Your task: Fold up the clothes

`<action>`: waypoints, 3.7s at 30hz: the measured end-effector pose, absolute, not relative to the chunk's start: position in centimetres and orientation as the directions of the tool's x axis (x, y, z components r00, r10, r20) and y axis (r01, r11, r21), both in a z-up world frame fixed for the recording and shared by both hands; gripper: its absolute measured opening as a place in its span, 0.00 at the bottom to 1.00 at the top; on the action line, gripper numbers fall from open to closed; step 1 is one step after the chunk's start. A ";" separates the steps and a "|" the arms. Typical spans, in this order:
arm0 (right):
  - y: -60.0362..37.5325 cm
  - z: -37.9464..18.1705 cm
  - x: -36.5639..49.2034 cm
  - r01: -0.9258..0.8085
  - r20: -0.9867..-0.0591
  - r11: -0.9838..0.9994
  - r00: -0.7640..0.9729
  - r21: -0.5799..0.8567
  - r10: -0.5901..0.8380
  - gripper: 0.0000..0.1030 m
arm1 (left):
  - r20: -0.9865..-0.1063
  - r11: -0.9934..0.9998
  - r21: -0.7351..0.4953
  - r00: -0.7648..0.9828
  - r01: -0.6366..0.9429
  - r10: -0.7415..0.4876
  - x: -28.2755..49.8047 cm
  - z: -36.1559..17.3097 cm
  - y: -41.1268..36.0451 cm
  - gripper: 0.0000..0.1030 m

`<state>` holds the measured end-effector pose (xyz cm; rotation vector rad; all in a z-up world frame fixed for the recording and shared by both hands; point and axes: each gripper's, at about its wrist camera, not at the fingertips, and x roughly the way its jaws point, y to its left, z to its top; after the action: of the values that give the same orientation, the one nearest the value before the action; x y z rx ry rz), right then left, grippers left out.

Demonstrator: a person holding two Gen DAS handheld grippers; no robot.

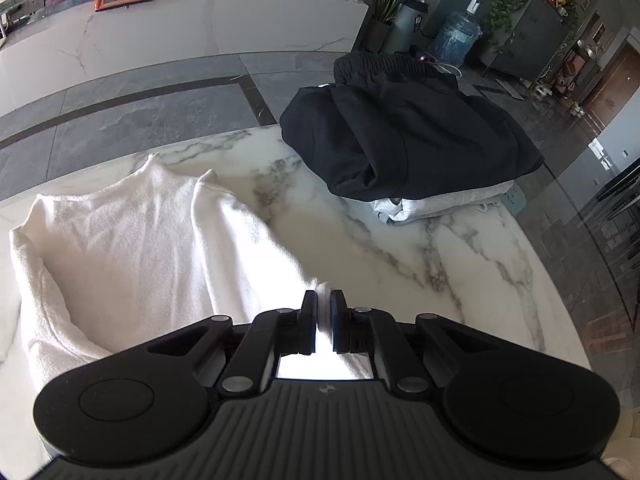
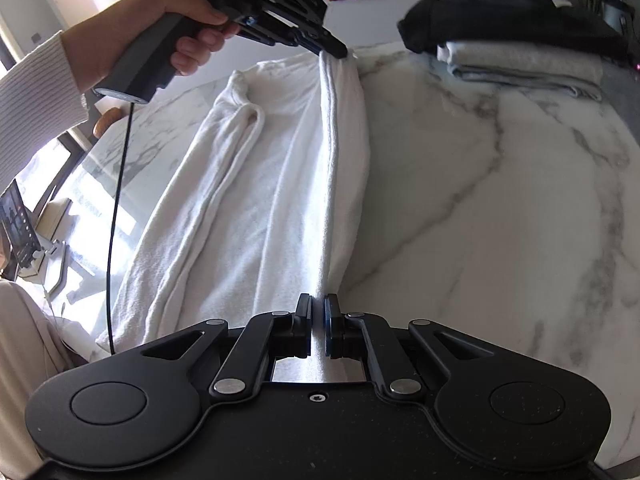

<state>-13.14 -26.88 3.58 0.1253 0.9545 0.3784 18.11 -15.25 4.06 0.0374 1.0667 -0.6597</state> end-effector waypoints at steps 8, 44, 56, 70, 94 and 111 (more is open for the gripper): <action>-20.3 5.4 -13.5 -0.398 -0.777 0.896 0.495 0.195 0.389 0.05 | -0.808 0.830 -0.307 0.333 0.466 -0.486 18.4 3.6 -7.9 0.06; -18.7 4.1 -16.4 -0.434 -0.831 0.892 0.446 0.124 0.332 0.10 | -0.791 0.827 -0.093 0.463 0.555 -0.400 5.1 4.5 1.4 0.39; -16.9 2.9 -18.6 -0.506 -0.814 0.857 0.455 0.097 0.361 0.10 | -0.826 0.693 -0.071 0.348 0.718 -0.444 -9.1 2.7 0.0 0.39; -15.6 1.1 -22.0 -0.568 -0.805 0.822 0.466 0.046 0.367 0.11 | -0.828 0.698 -0.126 0.313 0.704 -0.465 -14.1 -1.0 -1.3 0.14; -14.7 2.4 -21.1 -0.887 -0.890 0.430 0.322 -0.166 0.321 0.41 | -0.895 0.246 0.331 0.386 0.911 -0.225 -17.1 -1.2 -4.7 0.48; -13.4 0.2 -17.7 -0.978 -0.965 0.196 0.123 -0.077 0.231 0.43 | -0.955 0.171 0.148 0.186 0.974 -0.230 -12.1 -2.3 -4.5 0.58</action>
<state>-17.74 -13.36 0.24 -0.9438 1.0409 1.1065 -12.07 -4.46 -2.34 0.9961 0.9762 -1.0838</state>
